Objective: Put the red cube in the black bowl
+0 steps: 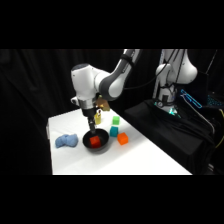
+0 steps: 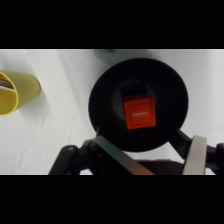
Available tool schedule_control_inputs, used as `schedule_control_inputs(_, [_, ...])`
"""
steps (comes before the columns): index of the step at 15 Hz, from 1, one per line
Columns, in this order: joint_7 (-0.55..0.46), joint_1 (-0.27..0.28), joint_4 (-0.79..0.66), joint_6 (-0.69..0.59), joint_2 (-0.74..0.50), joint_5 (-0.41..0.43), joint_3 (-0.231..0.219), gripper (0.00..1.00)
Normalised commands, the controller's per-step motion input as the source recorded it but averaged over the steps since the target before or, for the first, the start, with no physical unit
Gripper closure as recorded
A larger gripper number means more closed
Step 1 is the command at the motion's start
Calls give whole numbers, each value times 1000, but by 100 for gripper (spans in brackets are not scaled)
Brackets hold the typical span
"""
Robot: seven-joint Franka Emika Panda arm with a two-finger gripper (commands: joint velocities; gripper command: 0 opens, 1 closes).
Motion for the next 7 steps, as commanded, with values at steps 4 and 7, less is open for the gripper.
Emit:
schedule_control_inputs(4, [-279, -29, -44, -549, -517, 176, 67, 0])
schedule_control_inputs(7, [-185, -13, 68, -504, -374, 188, 55, 0])
